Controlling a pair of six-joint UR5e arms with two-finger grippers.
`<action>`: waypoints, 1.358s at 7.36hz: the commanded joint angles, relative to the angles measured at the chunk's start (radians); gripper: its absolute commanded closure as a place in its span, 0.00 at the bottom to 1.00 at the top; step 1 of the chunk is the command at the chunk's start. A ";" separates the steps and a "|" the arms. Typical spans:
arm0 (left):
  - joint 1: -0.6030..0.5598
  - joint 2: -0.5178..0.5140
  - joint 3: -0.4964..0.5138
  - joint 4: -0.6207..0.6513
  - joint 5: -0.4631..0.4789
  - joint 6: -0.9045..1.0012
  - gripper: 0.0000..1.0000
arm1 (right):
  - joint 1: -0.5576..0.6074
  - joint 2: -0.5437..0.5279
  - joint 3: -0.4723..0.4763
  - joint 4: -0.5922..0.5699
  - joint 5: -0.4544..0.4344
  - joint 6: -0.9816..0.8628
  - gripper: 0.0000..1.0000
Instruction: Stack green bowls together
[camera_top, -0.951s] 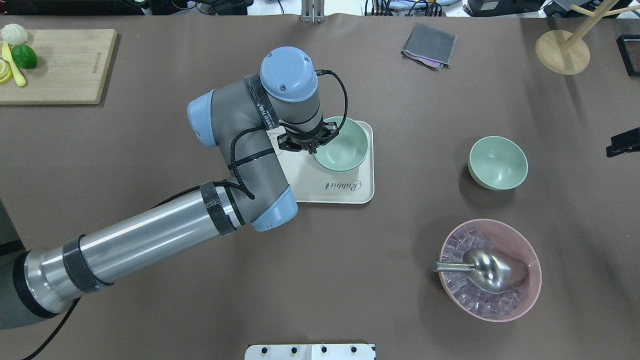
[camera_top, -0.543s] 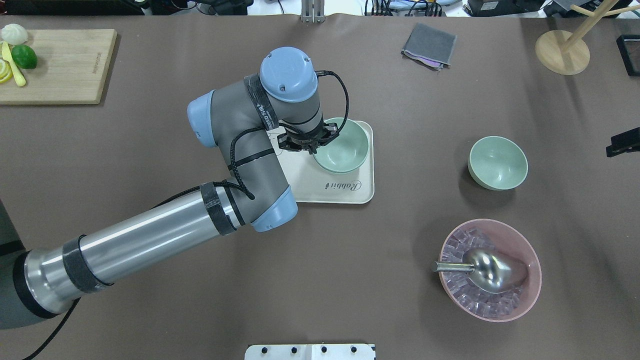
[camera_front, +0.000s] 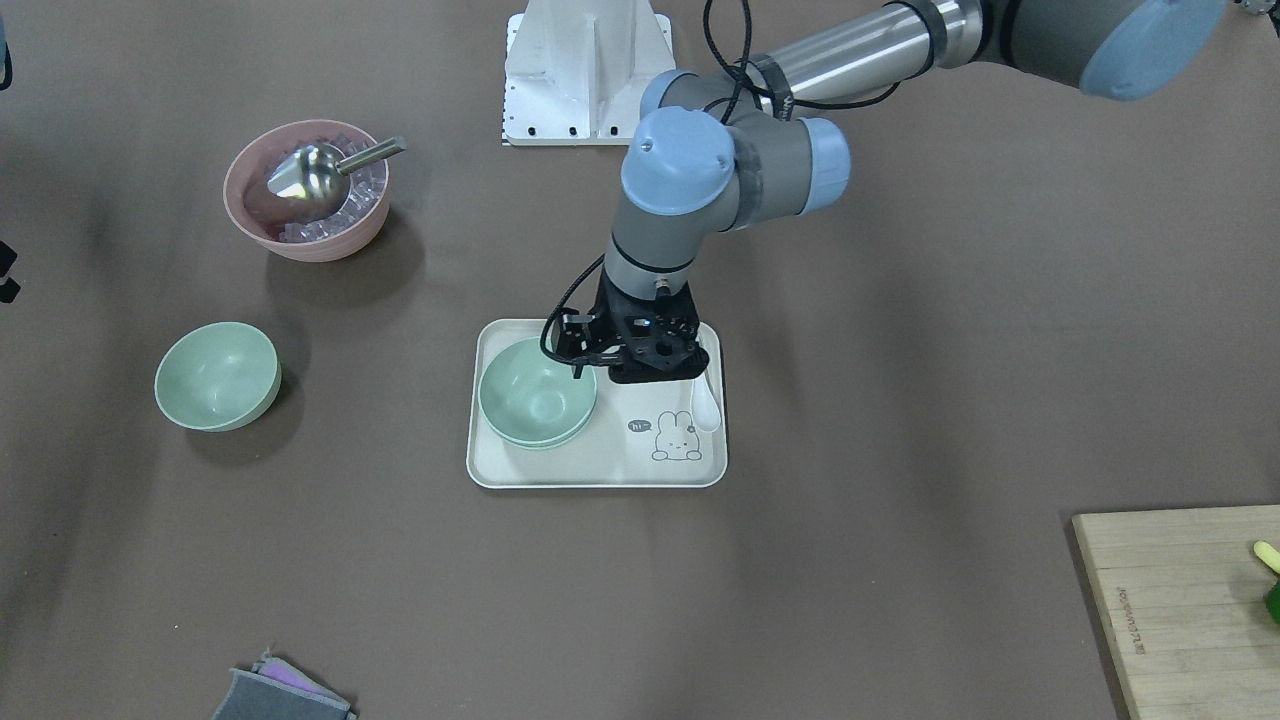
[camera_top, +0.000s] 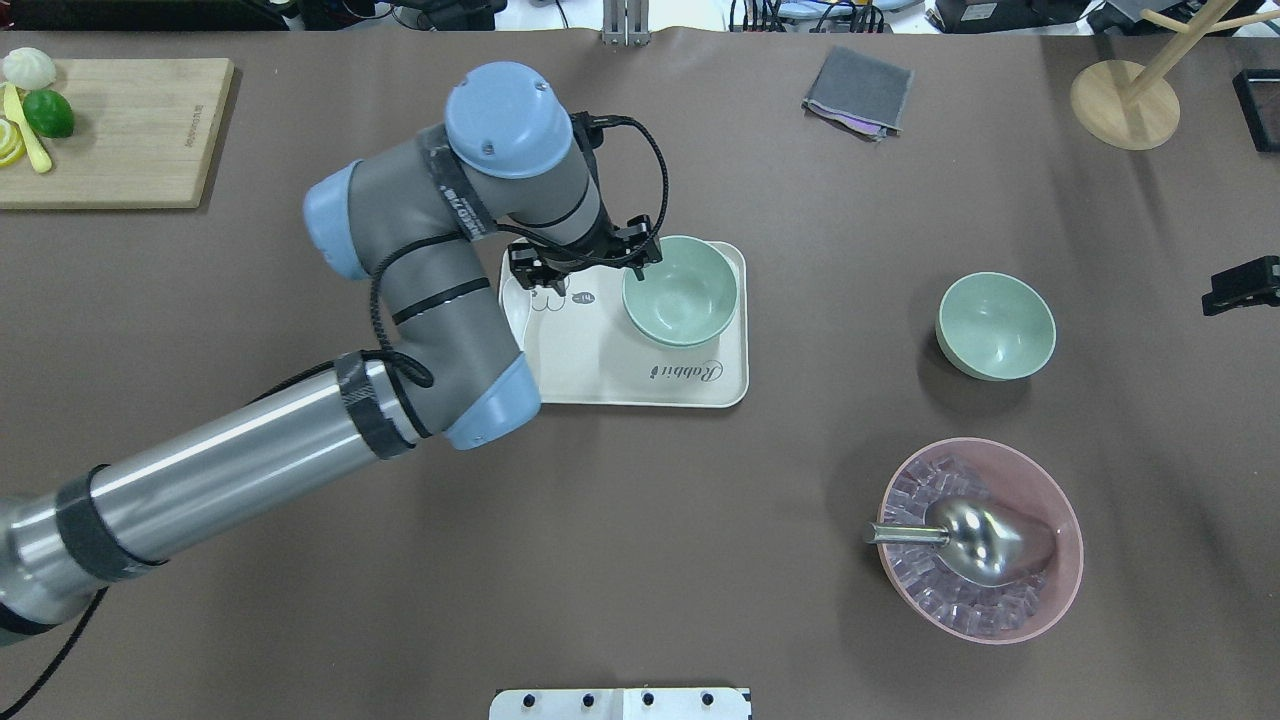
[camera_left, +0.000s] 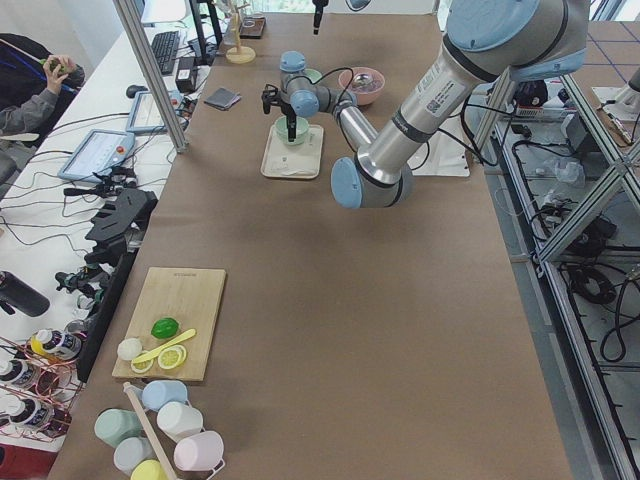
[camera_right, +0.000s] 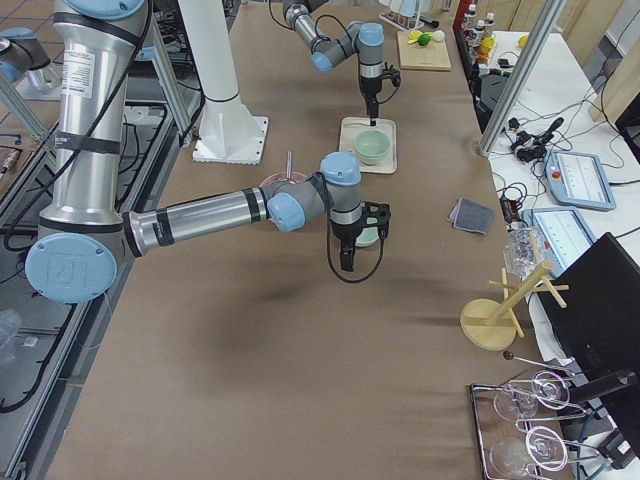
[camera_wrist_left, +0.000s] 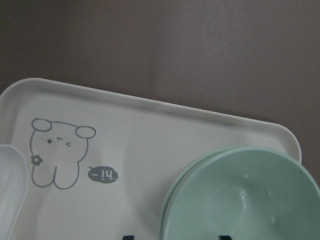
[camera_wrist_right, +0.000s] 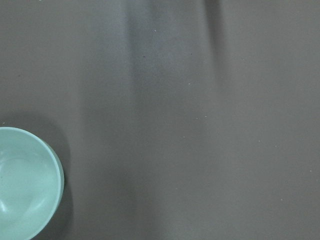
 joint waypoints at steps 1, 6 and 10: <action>-0.119 0.297 -0.285 0.007 -0.173 0.185 0.02 | -0.061 0.051 -0.028 0.001 -0.002 0.083 0.00; -0.516 0.823 -0.443 0.007 -0.365 0.970 0.02 | -0.216 0.170 -0.134 0.069 -0.077 0.200 0.00; -0.569 0.874 -0.431 0.007 -0.368 1.077 0.02 | -0.291 0.220 -0.184 0.069 -0.132 0.210 0.60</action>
